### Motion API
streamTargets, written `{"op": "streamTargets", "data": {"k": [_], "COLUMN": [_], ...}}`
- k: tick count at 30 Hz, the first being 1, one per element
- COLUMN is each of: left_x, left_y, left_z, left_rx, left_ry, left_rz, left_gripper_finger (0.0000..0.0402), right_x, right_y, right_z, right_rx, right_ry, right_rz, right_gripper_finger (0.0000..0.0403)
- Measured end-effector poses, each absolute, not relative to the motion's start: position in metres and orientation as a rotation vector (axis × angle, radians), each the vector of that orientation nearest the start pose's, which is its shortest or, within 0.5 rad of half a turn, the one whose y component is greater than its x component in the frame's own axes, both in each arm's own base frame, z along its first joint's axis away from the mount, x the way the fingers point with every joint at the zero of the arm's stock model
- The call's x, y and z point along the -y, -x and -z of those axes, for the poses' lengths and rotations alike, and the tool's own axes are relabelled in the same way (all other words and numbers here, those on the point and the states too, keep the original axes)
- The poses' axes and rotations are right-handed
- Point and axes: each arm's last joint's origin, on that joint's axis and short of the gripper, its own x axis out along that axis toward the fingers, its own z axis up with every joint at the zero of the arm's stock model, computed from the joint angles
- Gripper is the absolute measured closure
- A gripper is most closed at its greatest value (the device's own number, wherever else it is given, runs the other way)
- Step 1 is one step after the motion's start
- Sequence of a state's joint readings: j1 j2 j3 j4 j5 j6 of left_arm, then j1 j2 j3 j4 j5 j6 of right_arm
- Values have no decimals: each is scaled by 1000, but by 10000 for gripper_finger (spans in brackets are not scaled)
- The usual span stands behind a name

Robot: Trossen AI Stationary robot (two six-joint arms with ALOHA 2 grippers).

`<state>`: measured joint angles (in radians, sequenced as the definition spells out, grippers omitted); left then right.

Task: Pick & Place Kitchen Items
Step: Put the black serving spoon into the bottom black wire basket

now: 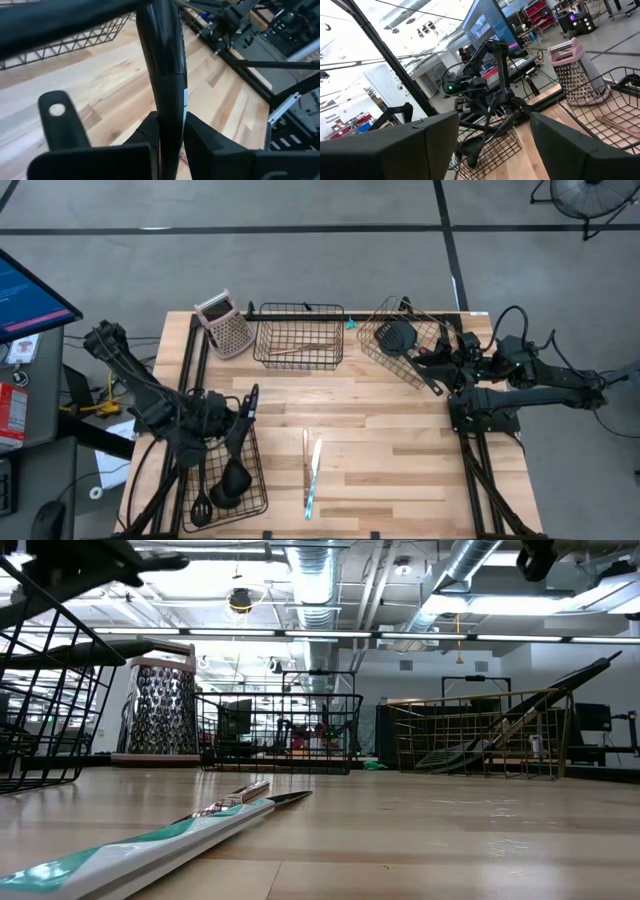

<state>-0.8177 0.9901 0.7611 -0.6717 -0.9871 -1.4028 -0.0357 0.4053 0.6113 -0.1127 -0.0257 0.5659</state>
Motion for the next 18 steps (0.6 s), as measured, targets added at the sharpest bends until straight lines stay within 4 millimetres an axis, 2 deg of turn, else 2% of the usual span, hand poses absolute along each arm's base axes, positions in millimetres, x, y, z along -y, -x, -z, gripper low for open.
{"op": "streamTargets", "data": {"k": [4,7,12,18], "left_x": [113,113,113,108], "left_y": [-139,-138,-137,-130], "left_z": [-252,-247,-247,-256], "left_rx": [-336,-375,-437,-462], "left_ry": [654,654,680,751], "left_rz": [-493,-481,-443,-386], "left_gripper_finger": [359,339,281,210], "right_x": [3,3,3,3], "right_y": [-101,-101,-101,-101], "right_z": [-325,-325,-326,-325], "right_rx": [94,94,94,94], "right_ry": [-563,-563,-563,-562], "right_rz": [-17,-17,-17,-17], "right_gripper_finger": [159,159,159,159]}}
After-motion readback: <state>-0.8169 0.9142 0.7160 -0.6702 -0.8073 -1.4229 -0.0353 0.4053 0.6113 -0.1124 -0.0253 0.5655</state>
